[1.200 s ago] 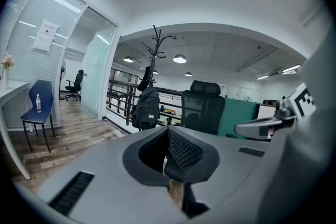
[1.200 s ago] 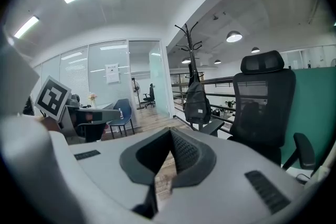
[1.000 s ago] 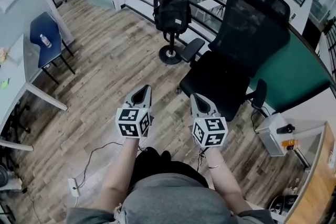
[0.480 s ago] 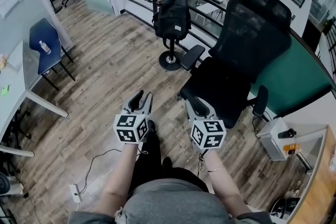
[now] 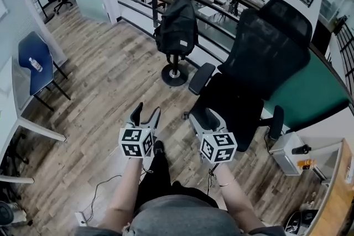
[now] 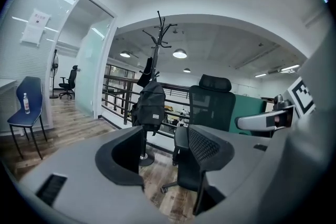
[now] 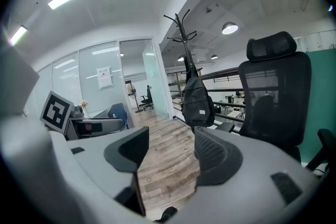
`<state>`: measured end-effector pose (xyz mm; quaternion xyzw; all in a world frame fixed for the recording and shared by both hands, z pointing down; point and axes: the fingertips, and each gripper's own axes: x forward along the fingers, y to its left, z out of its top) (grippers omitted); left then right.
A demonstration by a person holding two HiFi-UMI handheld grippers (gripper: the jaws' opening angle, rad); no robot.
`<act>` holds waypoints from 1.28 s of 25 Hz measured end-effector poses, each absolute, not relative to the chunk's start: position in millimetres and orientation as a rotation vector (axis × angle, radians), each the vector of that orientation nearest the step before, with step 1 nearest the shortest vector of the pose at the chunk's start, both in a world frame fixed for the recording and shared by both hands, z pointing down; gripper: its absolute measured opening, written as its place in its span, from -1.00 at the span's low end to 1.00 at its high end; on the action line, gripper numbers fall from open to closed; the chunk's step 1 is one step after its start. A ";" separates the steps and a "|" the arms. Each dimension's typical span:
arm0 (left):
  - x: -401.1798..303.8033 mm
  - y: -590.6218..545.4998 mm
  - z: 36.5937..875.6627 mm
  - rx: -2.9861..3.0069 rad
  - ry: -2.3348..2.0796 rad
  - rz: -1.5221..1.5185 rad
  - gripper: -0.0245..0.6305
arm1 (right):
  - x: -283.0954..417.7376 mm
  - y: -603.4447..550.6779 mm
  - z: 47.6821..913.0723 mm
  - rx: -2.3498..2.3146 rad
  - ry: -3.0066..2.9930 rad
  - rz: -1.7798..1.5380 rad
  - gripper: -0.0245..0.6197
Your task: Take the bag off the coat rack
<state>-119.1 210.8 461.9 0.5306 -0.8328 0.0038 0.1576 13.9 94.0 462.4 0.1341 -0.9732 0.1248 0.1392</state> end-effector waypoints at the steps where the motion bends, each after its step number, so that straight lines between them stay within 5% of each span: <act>1: -130.8 204.6 462.5 1.524 -2.378 0.007 -0.12 | 2.9 87.9 463.2 0.395 -2.808 0.362 -0.10; 16: -296.4 126.7 454.8 1.589 -2.330 -0.041 0.05 | -144.5 10.0 444.3 0.514 -2.842 0.364 0.36; 32: -352.2 51.8 445.8 1.733 -2.258 -0.026 0.05 | -203.6 -49.3 440.3 0.605 -2.831 0.289 0.69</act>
